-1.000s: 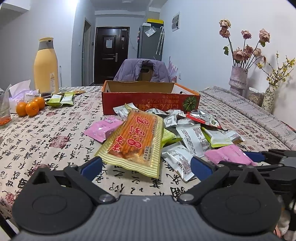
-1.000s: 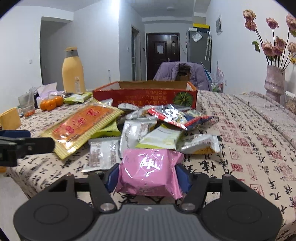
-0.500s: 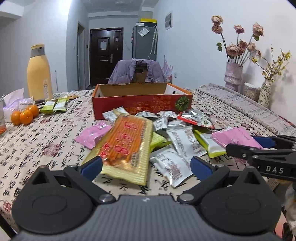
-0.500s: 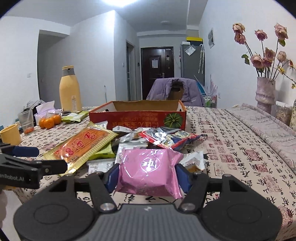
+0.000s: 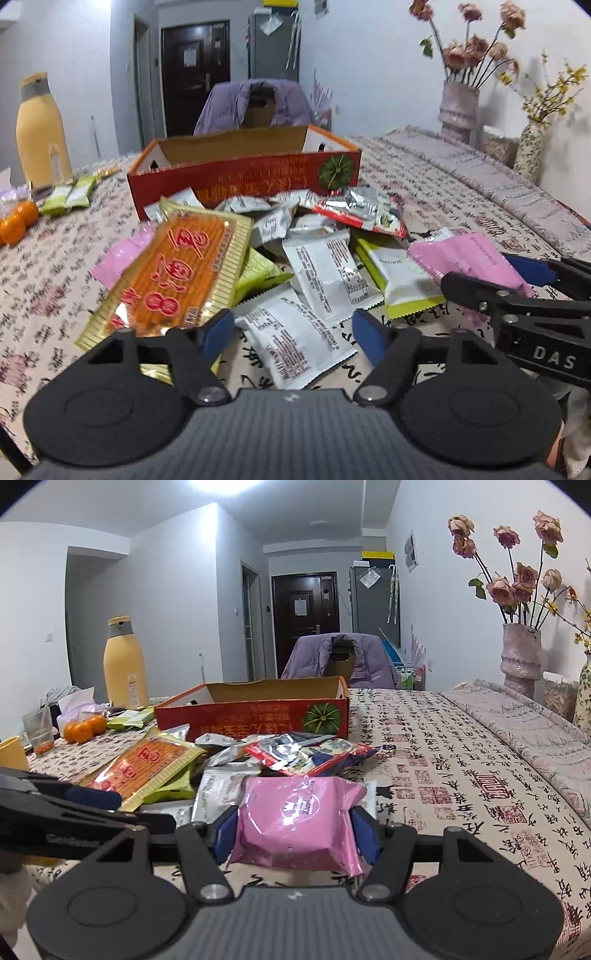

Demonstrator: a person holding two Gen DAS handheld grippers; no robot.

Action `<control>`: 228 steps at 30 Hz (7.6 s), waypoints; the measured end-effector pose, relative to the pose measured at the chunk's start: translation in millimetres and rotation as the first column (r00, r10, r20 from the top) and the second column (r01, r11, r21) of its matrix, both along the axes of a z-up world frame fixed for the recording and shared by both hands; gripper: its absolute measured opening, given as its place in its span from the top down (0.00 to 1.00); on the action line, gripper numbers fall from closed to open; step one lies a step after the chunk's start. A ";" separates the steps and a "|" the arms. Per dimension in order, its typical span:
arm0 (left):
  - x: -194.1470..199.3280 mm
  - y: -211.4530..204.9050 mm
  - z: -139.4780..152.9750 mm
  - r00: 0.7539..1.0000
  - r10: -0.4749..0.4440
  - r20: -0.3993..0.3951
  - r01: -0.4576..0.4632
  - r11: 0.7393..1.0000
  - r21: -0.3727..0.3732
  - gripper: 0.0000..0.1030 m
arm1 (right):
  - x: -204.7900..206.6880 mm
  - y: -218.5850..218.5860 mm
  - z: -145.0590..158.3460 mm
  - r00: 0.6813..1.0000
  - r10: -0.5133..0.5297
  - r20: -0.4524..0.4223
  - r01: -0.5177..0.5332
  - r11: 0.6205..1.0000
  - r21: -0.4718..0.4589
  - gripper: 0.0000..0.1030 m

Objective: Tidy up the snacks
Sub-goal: 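Lift the pink packet with the right gripper while the left gripper grasps a white sachet, then carry both packets into the cardboard box and open both grippers, then move both tools back over the snack pile, then grasp the green-and-white bar with the right gripper and lift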

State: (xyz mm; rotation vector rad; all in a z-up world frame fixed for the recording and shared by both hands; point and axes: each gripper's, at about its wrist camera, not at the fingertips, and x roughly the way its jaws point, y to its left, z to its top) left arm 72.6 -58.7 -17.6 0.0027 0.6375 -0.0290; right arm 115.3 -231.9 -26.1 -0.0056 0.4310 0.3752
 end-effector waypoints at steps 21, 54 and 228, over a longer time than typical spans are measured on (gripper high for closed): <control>31.1 -10.5 -15.6 0.986 0.114 -0.121 -0.113 0.993 0.019 0.44 | 12.0 -5.9 -12.2 0.999 0.042 -0.013 -0.042 0.999 0.017 0.38; 3.7 11.0 37.1 0.997 0.053 0.053 -0.053 0.999 0.001 0.60 | 12.4 12.1 14.0 0.997 0.052 0.050 -0.052 0.999 0.010 0.38; -19.9 97.2 9.4 0.981 0.117 0.152 -0.104 0.990 -0.091 0.00 | 38.3 40.8 13.6 0.998 0.035 -0.045 -0.041 0.992 -0.123 0.69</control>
